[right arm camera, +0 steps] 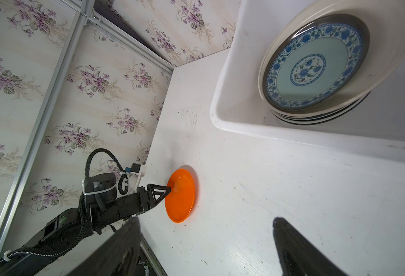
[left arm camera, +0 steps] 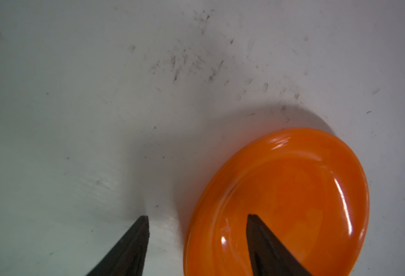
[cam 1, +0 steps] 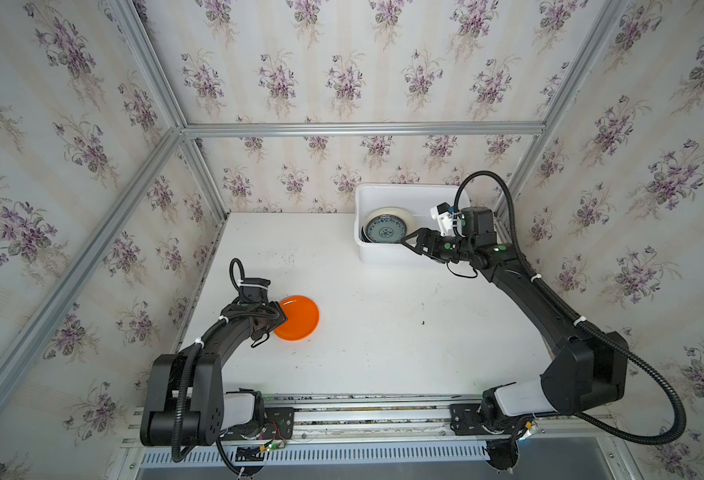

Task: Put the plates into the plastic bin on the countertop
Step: 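Lower the left gripper onto the orange plate's rim and close it, then lift the orange plate on edge toward the right gripper while the right gripper approaches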

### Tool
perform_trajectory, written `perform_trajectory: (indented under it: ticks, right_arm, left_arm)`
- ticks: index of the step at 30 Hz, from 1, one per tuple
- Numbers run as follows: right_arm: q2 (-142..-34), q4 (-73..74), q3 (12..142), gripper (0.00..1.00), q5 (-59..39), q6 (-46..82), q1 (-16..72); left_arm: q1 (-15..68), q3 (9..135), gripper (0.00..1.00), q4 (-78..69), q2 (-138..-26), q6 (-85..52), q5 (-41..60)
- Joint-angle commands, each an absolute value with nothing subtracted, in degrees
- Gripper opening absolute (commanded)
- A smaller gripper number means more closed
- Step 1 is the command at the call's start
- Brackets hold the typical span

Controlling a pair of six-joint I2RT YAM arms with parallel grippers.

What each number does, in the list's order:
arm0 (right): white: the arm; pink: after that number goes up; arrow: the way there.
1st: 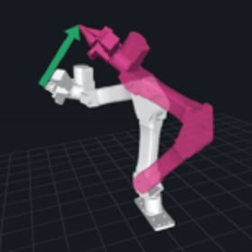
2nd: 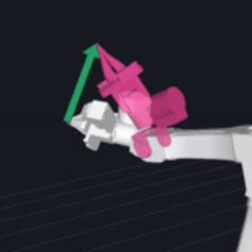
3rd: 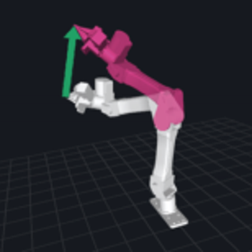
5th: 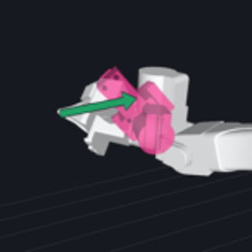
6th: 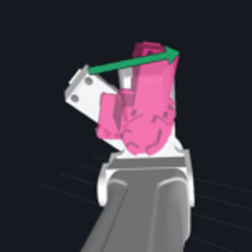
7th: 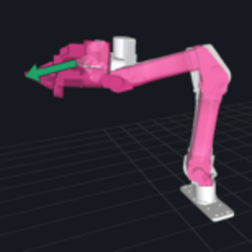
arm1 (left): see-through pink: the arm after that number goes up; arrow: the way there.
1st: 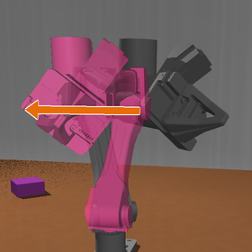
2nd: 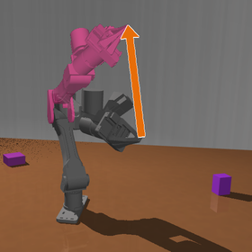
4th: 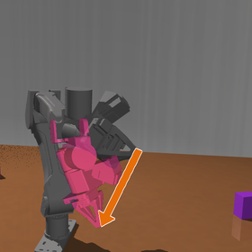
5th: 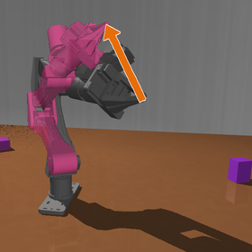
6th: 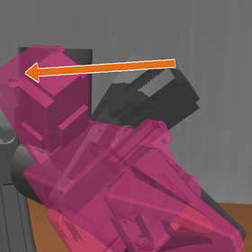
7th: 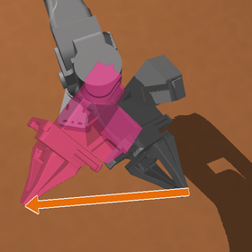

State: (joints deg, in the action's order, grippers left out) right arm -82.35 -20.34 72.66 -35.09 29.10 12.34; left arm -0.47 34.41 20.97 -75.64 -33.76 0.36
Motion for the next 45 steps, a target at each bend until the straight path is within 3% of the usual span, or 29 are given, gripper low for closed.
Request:
perform_trajectory:
  ticks: [1,13,22,35,38,45]
  right_arm:
    - [-81.33,-20.45,72.95,0.89,-33.5,28.48,12.3]
    - [-79.58,-21.35,72.33,0.89,-30.41,28.65,12.3]
    - [-78.25,-21.72,71.23,0.89,-29.1,28.83,12.3]
    - [-77.41,-20.96,70.32,0.89,-27.74,30.39,12.3]
    - [-77.34,-20.96,70.19,0.89,-27.51,30.59,12.3]
    - [-76.77,-20.83,69.78,0.89,-27.0,30.94,12.32]
  left_arm:
    - [-0.92,33.97,0.62,17.74,-76.28,-33.22,2.19]
    - [-1.06,34.78,0.47,13.25,-82.42,-31.56,7.57]
    - [-1.05,35.04,0.35,11.9,-82.72,-29.84,9.43]
    - [0.48,35.77,0.25,11.83,-82.79,-25.87,11.6]
    - [0.97,36.01,0.17,11.84,-82.7,-25.53,11.89]
    - [1.66,36.46,0.11,11.86,-82.78,-25.79,11.87]
